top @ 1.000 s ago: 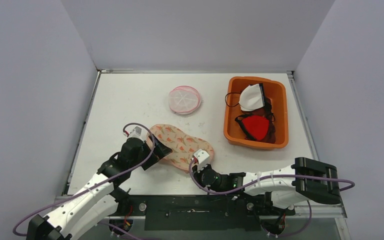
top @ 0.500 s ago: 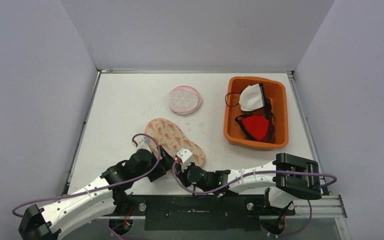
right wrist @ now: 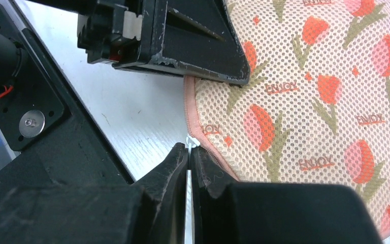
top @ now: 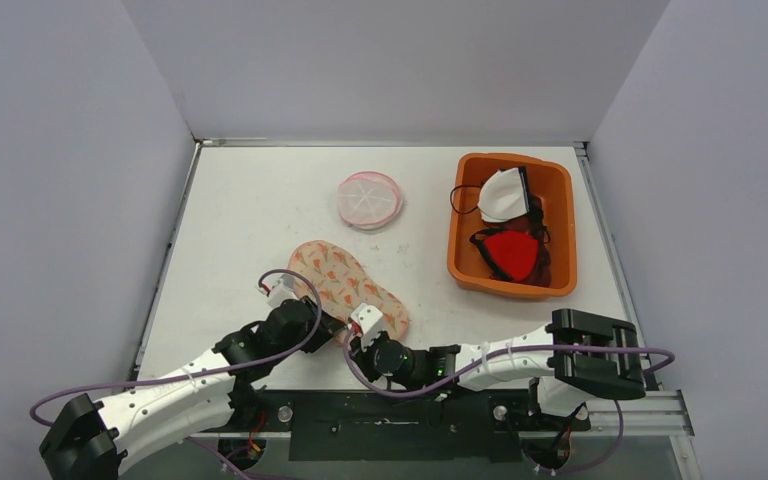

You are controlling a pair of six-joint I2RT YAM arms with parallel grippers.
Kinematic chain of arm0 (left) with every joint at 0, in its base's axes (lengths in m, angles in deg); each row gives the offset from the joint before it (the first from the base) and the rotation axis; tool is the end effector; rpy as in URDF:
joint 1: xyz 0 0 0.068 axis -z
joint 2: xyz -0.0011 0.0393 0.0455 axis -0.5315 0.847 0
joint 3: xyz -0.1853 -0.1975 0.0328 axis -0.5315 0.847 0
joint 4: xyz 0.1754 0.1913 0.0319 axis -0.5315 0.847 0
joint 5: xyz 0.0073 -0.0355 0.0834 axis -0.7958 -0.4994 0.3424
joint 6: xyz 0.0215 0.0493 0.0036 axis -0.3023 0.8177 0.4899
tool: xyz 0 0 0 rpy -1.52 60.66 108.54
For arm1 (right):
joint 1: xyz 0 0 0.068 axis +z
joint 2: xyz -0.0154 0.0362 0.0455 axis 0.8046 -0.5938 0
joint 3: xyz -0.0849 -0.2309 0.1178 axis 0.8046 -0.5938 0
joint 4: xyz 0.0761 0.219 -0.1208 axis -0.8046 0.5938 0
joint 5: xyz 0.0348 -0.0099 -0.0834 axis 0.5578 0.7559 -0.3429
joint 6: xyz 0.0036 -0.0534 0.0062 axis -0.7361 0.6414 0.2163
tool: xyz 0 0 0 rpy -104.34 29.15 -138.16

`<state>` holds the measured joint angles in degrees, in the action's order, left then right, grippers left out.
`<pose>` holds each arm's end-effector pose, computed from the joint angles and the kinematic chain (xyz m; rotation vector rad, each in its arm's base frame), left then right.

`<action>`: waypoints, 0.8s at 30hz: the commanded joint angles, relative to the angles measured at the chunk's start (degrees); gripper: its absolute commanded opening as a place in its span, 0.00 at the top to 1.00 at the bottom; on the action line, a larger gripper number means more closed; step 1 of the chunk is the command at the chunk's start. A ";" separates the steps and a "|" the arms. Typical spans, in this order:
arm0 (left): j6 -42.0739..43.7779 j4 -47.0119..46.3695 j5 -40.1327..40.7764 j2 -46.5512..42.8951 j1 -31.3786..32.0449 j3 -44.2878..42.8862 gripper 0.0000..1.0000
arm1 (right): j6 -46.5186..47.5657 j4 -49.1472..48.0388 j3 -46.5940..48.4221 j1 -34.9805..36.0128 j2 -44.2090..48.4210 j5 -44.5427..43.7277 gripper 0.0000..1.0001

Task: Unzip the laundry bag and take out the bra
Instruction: Unzip the laundry bag at the center of the board.

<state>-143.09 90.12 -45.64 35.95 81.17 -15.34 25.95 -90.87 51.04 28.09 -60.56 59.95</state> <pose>0.1075 -0.1119 0.1646 -0.7086 2.3210 -0.8659 0.0536 0.2950 0.1695 -0.8635 1.9781 0.8290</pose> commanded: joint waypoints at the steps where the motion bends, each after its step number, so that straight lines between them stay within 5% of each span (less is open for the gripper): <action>1: 0.22 -4.99 3.86 -0.40 -0.91 0.68 0.82 | -0.20 0.07 0.03 1.70 3.51 -2.59 0.95; 3: 1.23 -4.78 3.45 0.01 -1.74 0.41 0.99 | -0.52 1.34 -0.49 1.82 4.48 -3.54 0.95; 24: 11.80 -7.77 -7.72 2.75 -13.24 0.49 1.00 | -5.41 12.21 -11.43 0.96 19.01 -14.96 0.95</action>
<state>-136.49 85.07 -54.65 37.00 71.13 -14.49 21.65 -81.51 40.94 29.01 -44.14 48.79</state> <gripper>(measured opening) 0.036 0.055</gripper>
